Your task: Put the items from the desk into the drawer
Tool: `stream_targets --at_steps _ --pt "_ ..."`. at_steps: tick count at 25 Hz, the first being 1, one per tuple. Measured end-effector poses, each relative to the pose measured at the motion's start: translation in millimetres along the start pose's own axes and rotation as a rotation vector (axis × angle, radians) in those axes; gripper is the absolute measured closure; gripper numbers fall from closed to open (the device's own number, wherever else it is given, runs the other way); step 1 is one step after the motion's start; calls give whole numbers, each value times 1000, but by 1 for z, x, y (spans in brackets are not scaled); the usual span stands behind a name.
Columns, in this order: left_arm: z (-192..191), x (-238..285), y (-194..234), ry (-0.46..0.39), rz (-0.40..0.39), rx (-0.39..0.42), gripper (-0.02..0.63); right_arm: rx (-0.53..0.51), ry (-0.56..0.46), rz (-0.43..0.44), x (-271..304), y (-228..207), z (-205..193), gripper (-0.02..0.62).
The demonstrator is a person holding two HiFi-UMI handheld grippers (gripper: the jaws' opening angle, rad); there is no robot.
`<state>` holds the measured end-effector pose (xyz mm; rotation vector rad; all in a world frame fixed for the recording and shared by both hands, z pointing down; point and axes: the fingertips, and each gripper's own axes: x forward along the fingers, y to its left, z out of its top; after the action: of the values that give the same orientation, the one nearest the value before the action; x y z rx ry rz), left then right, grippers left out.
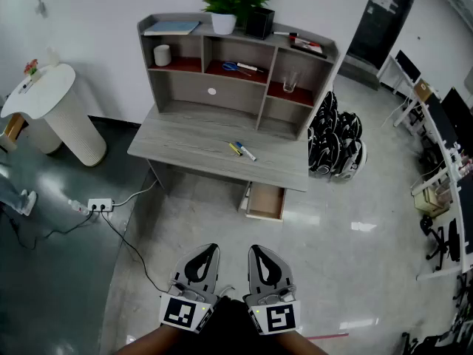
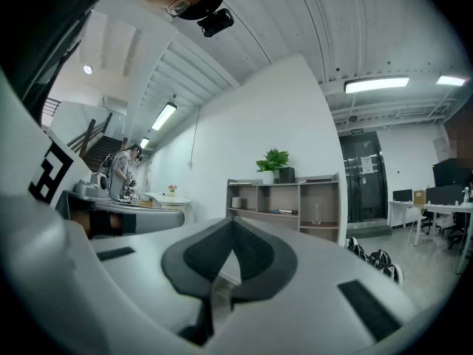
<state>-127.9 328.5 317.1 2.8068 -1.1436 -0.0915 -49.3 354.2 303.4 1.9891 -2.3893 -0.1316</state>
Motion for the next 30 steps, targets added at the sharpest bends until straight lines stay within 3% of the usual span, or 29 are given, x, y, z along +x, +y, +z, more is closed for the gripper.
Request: stream_targets --at_steps 30 --pt "4 -1 -32 -37 -15 58 592 59 -13 -56 -22 -21 -5 577"
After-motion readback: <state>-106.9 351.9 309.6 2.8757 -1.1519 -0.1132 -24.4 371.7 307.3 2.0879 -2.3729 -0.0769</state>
